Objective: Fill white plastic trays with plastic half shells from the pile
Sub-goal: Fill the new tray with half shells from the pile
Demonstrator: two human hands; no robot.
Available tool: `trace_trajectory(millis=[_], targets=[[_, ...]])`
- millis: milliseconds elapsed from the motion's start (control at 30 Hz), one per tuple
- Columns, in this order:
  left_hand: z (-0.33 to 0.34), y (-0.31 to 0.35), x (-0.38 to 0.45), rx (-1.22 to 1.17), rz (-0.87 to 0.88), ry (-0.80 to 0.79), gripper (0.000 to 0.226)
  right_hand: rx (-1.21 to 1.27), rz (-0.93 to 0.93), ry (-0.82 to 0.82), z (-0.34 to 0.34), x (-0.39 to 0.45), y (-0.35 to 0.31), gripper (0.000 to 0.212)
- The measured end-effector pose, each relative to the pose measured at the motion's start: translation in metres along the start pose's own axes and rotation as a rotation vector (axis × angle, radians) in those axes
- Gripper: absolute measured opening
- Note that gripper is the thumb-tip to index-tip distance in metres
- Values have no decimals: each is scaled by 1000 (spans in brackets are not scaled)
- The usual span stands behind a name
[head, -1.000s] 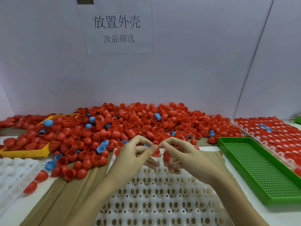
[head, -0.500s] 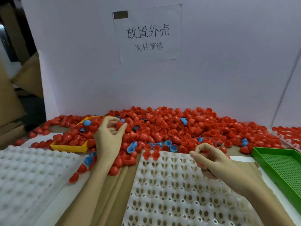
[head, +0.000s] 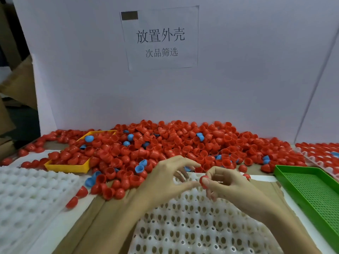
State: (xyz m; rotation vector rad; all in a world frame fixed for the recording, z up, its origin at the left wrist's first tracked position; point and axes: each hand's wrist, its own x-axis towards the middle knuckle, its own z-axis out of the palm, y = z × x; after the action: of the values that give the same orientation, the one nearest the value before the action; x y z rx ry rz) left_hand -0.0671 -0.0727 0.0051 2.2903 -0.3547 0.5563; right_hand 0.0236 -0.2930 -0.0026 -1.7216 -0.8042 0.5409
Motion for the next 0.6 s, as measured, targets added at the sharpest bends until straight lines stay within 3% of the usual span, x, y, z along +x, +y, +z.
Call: trace_trajectory(millis=[67, 167, 300, 500, 600], targets=[[22, 10, -1, -6, 98, -46, 40, 33, -20, -29, 0, -1, -1, 33], [31, 13, -2, -17, 109, 48, 30, 108, -16, -58, -1, -1, -2, 40], [9, 1, 1, -27, -56, 121, 32, 263, 27, 5, -11, 1, -2, 47], [-70, -64, -12, 507, -281, 648, 46, 277, 64, 114, -24, 1, 3, 42], [-88, -91, -25, 671, -452, 613, 70, 273, 72, 102, -24, 2, 3, 40]])
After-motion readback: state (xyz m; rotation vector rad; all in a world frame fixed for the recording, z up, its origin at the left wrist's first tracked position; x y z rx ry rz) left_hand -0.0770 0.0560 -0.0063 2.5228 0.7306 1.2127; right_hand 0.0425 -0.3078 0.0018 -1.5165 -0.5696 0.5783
